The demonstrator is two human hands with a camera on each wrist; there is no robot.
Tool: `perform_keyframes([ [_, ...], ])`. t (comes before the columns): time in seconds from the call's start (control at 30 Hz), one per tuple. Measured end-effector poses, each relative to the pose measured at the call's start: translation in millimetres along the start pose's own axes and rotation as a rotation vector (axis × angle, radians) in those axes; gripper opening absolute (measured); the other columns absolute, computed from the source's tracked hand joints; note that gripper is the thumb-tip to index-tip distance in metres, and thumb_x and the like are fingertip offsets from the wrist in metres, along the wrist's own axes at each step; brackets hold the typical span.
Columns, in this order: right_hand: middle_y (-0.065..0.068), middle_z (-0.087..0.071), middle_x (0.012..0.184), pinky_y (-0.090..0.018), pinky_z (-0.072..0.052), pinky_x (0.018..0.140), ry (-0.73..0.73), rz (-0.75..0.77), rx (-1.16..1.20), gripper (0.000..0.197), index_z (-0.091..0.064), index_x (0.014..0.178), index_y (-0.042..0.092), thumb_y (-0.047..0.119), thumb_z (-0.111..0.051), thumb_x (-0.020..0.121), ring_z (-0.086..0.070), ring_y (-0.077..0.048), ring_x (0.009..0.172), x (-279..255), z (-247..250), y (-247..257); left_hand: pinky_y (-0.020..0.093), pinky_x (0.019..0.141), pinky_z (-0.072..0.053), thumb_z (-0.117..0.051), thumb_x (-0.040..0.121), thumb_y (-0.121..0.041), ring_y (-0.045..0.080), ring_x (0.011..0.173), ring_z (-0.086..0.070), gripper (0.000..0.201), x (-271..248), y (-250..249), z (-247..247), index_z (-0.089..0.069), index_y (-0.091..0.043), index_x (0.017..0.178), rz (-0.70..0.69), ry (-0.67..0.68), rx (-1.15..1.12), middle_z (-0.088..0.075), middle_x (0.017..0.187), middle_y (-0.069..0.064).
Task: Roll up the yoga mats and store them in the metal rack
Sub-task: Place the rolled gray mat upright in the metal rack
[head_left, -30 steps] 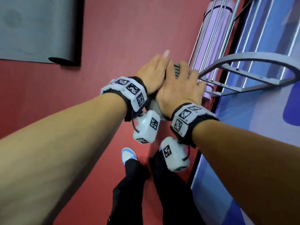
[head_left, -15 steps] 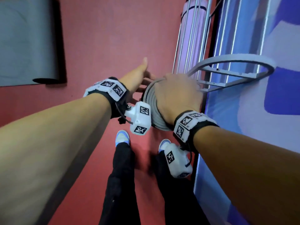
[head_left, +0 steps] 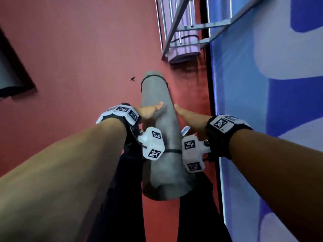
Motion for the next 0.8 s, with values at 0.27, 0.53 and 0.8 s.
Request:
perform_keyframes([
  [0.27,-0.01,-0.056,0.136,-0.036,-0.048,0.093,-0.151,-0.081,0.227,0.128,-0.048,0.14,0.004,0.097,-0.048,0.053,-0.058,-0.025,0.115,170,-54,-61,0.022,0.049,-0.056,-0.058,0.084,-0.068,0.015,0.05,-0.066,0.069,118,100,-37,-0.063,0.0,0.078,0.118,0.062,-0.547,-0.066,0.065,0.011],
  [0.53,-0.001,-0.053,0.142,-0.047,-0.038,0.11,0.064,0.003,0.344,0.129,-0.051,0.138,0.029,0.095,-0.067,0.029,-0.053,-0.027,0.129,325,-74,-127,0.036,0.068,-0.061,-0.077,0.075,-0.054,0.026,0.07,-0.073,0.057,184,99,-58,-0.072,-0.002,0.096,0.128,0.314,-0.392,-0.075,0.084,0.016],
  [0.8,-0.004,-0.072,0.111,-0.026,-0.059,0.064,0.045,0.19,0.612,0.07,-0.062,0.127,0.015,0.065,-0.065,0.078,-0.073,-0.013,0.078,224,-25,-79,0.051,0.09,-0.055,-0.094,0.054,-0.021,0.031,0.097,-0.072,0.075,154,80,-56,-0.063,-0.011,0.122,-0.154,0.14,-0.494,-0.074,0.108,0.011],
])
Point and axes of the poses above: each hand's wrist, its own x-axis towards the middle knuckle, its own z-axis out of the back of the hand, y = z × x, the point moved 2 cm from there along x, towards the middle knuckle
